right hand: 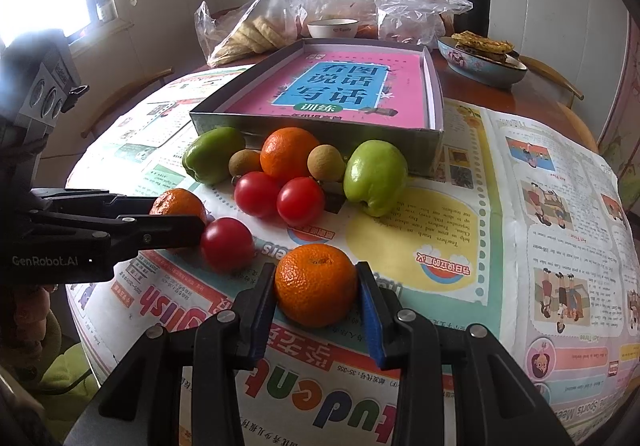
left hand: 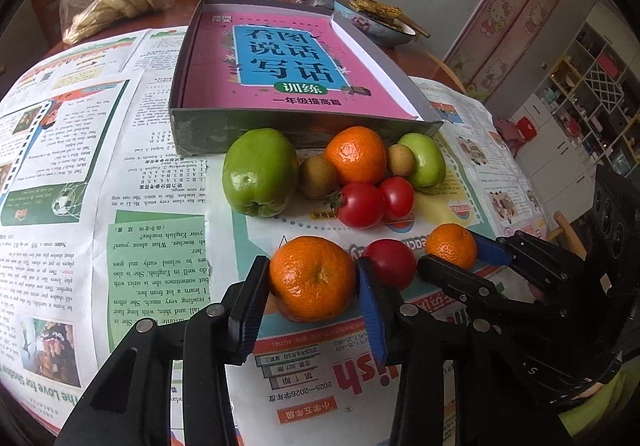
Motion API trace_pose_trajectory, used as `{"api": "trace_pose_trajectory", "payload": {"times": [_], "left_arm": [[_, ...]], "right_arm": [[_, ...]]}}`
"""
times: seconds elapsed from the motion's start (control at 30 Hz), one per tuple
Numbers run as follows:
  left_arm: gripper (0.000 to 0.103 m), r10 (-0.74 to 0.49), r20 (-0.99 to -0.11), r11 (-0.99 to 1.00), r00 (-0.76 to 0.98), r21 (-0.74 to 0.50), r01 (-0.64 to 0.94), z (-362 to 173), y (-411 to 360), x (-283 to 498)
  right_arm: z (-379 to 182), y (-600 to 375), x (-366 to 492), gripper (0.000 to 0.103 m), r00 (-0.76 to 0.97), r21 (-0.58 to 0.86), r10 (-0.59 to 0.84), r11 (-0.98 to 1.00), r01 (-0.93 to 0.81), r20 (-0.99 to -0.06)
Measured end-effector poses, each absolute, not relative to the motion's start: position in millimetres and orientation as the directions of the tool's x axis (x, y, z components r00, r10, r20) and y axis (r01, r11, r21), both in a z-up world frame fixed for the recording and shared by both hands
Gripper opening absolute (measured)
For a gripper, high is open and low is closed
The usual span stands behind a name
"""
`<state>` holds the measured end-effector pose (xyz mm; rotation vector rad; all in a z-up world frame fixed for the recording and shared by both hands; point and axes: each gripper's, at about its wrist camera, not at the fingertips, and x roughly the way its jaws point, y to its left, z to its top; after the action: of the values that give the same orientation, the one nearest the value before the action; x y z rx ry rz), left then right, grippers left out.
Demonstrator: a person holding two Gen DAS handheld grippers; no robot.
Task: Organize fruits
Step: 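Grasp a mandarin orange with the left tool while the right tool grasps another mandarin, then lift and carry the left tool's mandarin into the box while the right tool carries its mandarin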
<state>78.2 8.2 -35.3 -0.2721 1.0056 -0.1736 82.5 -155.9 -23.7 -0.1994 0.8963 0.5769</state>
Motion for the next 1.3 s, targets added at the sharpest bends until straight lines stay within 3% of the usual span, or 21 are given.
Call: {"api": "trace_pose_trajectory", "payload": {"times": [1.3], "left_arm": [[0.044,-0.149,-0.757,0.97,0.636,-0.236,-0.053,12,41,152]], "right_arm": [[37,-136,167,0.038,0.603,0.049,0.41,0.851,-0.523,-0.684]]}}
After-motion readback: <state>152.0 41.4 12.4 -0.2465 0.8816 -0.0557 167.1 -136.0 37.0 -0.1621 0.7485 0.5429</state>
